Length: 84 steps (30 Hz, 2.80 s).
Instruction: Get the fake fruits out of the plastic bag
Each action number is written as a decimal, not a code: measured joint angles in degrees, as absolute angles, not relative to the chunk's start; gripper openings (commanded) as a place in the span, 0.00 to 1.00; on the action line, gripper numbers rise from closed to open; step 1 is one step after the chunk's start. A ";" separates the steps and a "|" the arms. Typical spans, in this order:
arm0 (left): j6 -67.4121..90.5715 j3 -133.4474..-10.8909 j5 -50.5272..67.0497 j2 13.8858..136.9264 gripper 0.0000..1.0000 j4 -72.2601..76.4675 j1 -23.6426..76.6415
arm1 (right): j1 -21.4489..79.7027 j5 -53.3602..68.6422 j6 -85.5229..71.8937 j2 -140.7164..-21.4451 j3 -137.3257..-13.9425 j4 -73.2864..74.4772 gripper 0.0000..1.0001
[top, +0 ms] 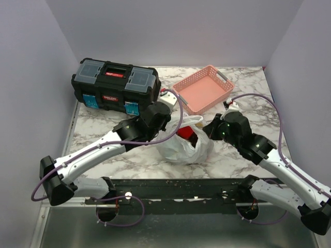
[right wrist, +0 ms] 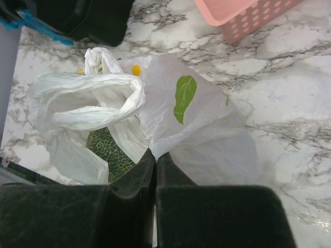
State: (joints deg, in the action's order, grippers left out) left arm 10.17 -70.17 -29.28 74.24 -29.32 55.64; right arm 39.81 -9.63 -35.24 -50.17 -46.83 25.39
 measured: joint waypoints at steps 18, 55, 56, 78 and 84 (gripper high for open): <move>3.90 -70.30 -1.87 75.07 0.99 -19.92 54.85 | 39.81 -11.35 -35.59 -47.64 -46.85 28.86 0.06; 11.35 -61.01 -14.92 66.22 0.04 -19.29 56.58 | 39.81 -14.81 -30.00 -54.26 -58.52 36.93 0.78; 12.12 -60.80 -14.22 66.30 0.04 -18.96 56.23 | 39.81 -13.78 -28.71 -55.40 -59.77 36.93 0.79; 18.26 -60.51 -6.55 66.76 0.00 -15.92 53.87 | 39.81 1.87 -17.34 -79.02 -70.48 34.37 0.88; 18.76 -60.38 -5.41 66.72 0.00 -15.62 53.30 | 39.81 5.78 -14.72 -81.17 -71.20 34.37 0.88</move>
State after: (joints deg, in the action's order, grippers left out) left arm 18.76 -60.38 -5.41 66.72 -15.62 53.30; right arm 39.81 5.78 -14.72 -81.17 -71.20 34.37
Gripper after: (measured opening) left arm 0.006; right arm 0.886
